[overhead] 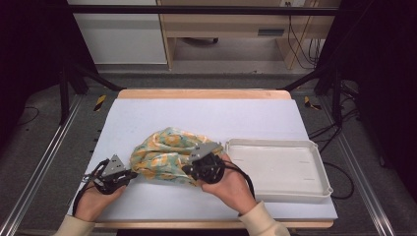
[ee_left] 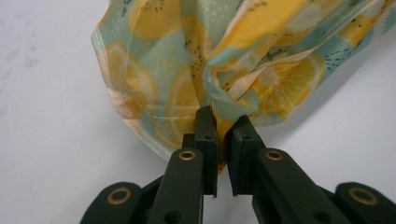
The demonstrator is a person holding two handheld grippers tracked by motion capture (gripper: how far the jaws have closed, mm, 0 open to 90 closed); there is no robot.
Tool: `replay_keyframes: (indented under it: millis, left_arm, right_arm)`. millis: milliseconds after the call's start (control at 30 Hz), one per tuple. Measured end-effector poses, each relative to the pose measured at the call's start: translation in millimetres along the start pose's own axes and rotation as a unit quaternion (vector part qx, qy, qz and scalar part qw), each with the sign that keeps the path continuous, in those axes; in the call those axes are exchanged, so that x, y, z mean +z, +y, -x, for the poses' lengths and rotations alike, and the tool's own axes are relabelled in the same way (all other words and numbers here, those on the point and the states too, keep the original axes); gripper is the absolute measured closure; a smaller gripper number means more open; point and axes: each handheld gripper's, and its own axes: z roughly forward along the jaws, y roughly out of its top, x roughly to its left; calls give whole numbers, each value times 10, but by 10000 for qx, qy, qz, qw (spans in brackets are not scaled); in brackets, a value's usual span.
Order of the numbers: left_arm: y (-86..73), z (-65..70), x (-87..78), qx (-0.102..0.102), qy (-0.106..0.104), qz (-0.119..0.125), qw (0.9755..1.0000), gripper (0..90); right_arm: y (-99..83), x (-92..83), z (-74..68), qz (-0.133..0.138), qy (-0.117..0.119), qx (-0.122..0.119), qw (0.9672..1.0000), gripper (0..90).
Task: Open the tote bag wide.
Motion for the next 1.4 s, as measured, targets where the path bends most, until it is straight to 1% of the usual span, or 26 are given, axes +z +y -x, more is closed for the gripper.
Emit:
replay_keyframes:
  millis: [33,100,133,200,267,300,400,433,467,500,533,567,633,667,700,767,867,933,1000,1100,1167,1200,1267,1300,1367,1400]
  left_arm:
    - [1,-4,-1,0,29,2,10000,839]
    - [1,-15,-18,-46,104,63,9999,839]
    - [0,-23,-31,-44,149,74,9999,841]
    - [-5,-38,-45,-72,194,109,9997,843]
    - [-13,-52,-53,-107,250,128,9995,843]
    - [-16,-57,-57,-121,248,133,9995,841]
    - [-48,-59,-85,-149,219,130,9996,804]
    - [-59,-55,-98,-162,182,133,9996,782]
    - [-75,-45,-127,-165,158,105,9997,751]
    - [-84,-34,-161,-196,201,155,9995,713]
    - [-86,-28,-193,-204,186,189,9994,651]
    - [-86,-10,-220,-249,180,284,9991,610]
    - [-85,36,-274,-255,178,362,9989,525]
    - [-87,60,-298,-248,181,407,9987,490]
    - [-91,84,-317,-240,193,453,9985,459]
    - [-97,127,-340,-228,190,445,9986,375]
    - [-108,179,-354,-200,200,381,9989,282]
    - [-115,203,-360,-217,182,343,9990,233]
    - [-129,212,-360,-215,173,308,9991,214]
    - [-149,180,-353,-338,186,302,9988,174]
    - [-162,161,-345,-413,145,310,9986,163]
    - [-164,158,-341,-446,151,324,9984,163]
    - [-162,154,-336,-465,144,325,9983,158]
    - [-162,153,-338,-457,143,337,9983,157]
    - [-162,155,-340,-456,125,341,9983,155]
    - [-162,155,-338,-452,125,336,9983,155]
  right_arm:
    - [-75,13,-65,-68,28,-40,10000,900]
    - [-202,45,-145,-212,109,-80,9997,900]
    - [-264,67,-168,-295,144,-99,9994,900]
    - [-374,110,-194,-457,137,-95,9988,900]
    - [-459,132,-191,-514,154,-37,9986,900]
    - [-514,150,-180,-634,78,-27,9980,900]
    - [-623,223,-147,-826,-42,-5,9966,900]
    - [-642,238,-144,-907,-135,-53,9958,900]
    - [-649,244,-143,-932,-181,-84,9954,900]
    - [-648,238,-140,-901,-193,-102,9957,900]
    - [-635,211,-141,-778,-198,-105,9967,893]
    - [-619,178,-143,-679,-203,-104,9974,858]
    - [-579,103,-159,-461,-178,-123,9987,758]
    - [-556,69,-172,-389,-171,-111,9990,705]
    - [-532,39,-188,-336,-182,-152,9992,656]
    - [-479,-14,-233,-272,-199,-204,9992,556]
    - [-381,-76,-282,-157,-170,-350,9991,469]
    - [-307,-118,-273,-105,-195,-421,9989,417]
    - [-228,-155,-200,-42,-303,-434,9986,375]
    - [-97,-165,-7,-20,-446,-323,9985,300]
    - [-17,-130,154,-117,-504,-192,9985,265]
    - [13,-91,236,-166,-488,-175,9985,252]
    - [64,28,398,-360,-447,-122,9983,267]
    - [76,74,441,-435,-418,-96,9981,300]
    - [87,213,526,-593,-321,-26,9977,330]
    - [92,272,549,-687,-301,2,9972,363]
